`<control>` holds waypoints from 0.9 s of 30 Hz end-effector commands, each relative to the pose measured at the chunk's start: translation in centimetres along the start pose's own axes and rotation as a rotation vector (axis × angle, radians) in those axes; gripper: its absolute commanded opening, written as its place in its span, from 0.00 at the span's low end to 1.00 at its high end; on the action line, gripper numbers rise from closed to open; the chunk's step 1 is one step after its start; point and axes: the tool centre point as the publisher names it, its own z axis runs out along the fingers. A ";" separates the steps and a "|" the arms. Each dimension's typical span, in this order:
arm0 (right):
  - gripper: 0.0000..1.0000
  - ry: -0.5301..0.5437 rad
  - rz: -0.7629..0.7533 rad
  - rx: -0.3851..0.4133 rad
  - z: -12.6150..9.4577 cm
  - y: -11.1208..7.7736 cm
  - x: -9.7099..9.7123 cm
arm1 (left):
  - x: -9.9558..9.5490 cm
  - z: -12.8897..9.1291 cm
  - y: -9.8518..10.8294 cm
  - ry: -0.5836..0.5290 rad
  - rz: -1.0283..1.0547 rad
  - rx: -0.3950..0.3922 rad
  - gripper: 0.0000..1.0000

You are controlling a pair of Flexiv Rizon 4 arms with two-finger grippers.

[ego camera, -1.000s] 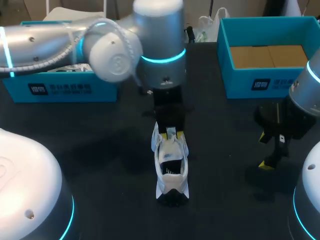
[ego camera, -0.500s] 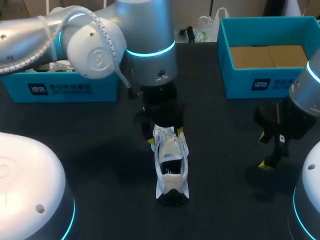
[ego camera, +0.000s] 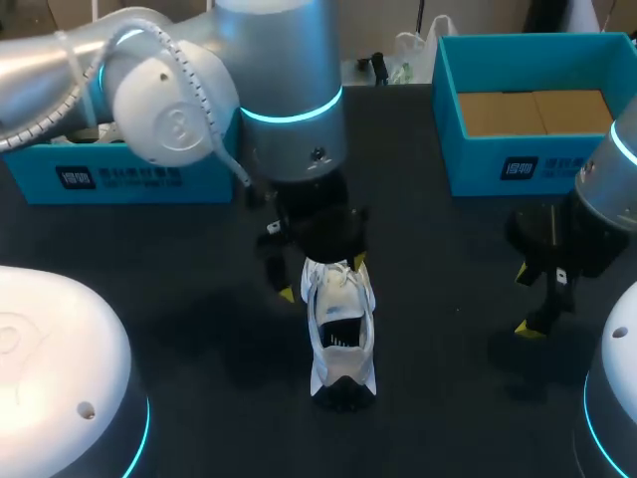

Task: Take the shoe out of the shoebox, open the shoe tongue, remove and reinsert the insole, then place the shoe into the shoebox

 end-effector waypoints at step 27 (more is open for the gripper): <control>1.00 -0.003 0.001 0.001 0.0 0.0 0.1 | 4.7 2.2 -8.0 -0.061 -0.908 -0.248 1.00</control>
